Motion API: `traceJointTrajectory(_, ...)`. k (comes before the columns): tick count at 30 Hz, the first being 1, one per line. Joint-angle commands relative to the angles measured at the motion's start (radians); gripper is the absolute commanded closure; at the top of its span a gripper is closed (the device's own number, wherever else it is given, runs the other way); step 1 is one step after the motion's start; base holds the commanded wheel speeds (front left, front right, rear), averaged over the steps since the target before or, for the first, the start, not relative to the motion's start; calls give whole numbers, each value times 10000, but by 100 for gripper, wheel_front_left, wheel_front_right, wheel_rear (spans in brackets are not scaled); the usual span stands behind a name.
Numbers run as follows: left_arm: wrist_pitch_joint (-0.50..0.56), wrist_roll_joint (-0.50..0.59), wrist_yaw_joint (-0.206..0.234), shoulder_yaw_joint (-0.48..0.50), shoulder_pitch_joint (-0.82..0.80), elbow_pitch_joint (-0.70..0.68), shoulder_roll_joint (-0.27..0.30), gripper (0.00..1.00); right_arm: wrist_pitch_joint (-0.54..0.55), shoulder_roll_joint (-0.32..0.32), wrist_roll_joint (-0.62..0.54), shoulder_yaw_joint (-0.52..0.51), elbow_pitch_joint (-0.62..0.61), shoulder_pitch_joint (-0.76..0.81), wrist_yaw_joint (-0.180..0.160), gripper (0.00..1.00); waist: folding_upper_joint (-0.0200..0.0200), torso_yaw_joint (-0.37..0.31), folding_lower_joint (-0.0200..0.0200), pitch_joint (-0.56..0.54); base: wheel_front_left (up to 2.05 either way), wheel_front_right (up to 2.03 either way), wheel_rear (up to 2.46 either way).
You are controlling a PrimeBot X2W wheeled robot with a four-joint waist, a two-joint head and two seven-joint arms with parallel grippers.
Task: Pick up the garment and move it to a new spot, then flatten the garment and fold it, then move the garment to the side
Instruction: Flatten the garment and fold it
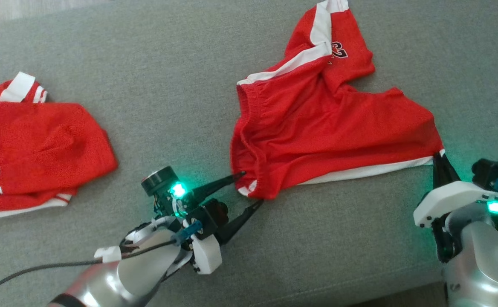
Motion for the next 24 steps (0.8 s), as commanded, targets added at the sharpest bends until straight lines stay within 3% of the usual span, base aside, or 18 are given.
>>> traceJointTrajectory(1, -92, -214, 18, 85, -453, -51, 79, 56, -84, -66, 52, 309, -238, -326, -7, 100, 0, -19, -1, 36, 0, 0, 0)
traceJointTrajectory(2, -92, -330, 18, 11, -482, -24, 70, 96, -93, -66, 65, 330, -224, -361, -7, 100, 0, -25, -1, 40, 0, 0, 0)
traceJointTrajectory(3, -92, -456, 18, -26, -504, -32, 63, 100, -111, -66, 72, 342, -211, -389, -7, 100, 0, -24, -1, 35, 0, 0, 0)
traceJointTrajectory(12, -93, -1696, 18, 740, 34, -741, 151, 100, -457, -66, 392, 804, -332, -389, -7, 100, 0, 174, -1, -472, 0, 0, 0)
traceJointTrajectory(19, -93, -2659, 18, 1905, 898, -1470, 272, 100, -230, -66, 1253, 1398, -1263, -345, -7, 100, 0, 478, -1, -1145, 0, 0, 0)
traceJointTrajectory(24, -93, -3252, 18, 2183, 1118, -1807, 323, 100, 199, -66, 1804, 1699, -2012, -376, -7, 100, 0, 679, -1, -1503, 0, 0, 0)
